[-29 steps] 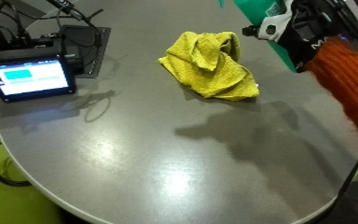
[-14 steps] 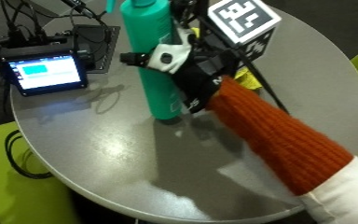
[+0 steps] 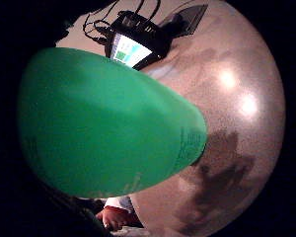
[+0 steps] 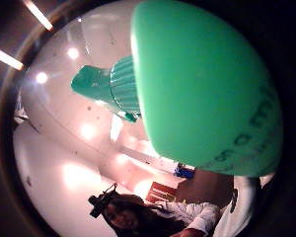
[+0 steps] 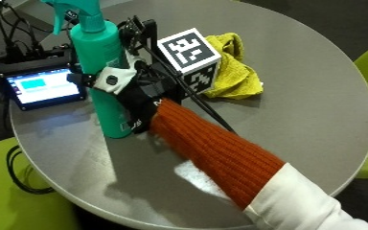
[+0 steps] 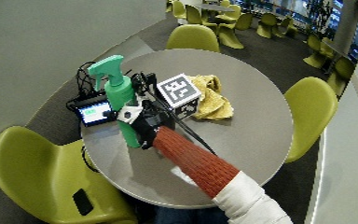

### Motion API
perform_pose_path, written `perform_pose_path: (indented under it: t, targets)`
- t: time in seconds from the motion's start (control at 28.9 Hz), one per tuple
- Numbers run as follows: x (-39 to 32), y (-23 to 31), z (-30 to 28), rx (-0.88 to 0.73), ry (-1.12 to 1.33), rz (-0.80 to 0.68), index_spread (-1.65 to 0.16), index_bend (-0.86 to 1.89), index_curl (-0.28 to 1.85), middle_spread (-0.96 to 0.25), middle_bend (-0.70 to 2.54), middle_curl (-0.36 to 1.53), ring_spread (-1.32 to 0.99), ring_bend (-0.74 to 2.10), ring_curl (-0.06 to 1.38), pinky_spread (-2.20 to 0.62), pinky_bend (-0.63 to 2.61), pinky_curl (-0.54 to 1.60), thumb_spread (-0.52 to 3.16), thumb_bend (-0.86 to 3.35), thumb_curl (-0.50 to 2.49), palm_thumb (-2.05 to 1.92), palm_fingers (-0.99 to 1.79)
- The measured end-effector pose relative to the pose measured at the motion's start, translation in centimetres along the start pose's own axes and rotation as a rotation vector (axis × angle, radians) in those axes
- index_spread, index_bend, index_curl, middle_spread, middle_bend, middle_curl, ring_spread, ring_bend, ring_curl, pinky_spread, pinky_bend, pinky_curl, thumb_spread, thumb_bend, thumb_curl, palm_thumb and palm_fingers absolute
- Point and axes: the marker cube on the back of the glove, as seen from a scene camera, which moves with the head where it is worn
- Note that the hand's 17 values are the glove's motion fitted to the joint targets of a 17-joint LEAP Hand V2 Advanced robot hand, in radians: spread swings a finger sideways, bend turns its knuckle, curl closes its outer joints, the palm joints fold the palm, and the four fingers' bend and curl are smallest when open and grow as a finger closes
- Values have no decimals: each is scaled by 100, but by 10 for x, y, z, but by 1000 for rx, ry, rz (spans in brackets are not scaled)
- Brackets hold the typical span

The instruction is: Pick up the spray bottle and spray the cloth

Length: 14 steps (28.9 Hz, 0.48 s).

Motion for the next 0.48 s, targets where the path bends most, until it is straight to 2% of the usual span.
perform_pose_path:
  t: [0.21, 0.35, 0.48]
  targets:
    - [-4, -2, -3, -30, 35, 7, -31, 14, 33, -9, 39, 51, -17, 47, 44, 4, 14, 31, 80, -2, 59, 118, 54]
    - [-7, 8, -13, -69, 78, 22, -35, 7, 31, -11, 38, 51, -15, 40, 44, 8, 19, 33, 80, -3, 58, 116, 19]
    - [-20, 29, -33, -87, 114, 4, -39, 7, 28, -11, 34, 49, -14, 36, 43, 9, 23, 34, 80, -3, 57, 115, 6]
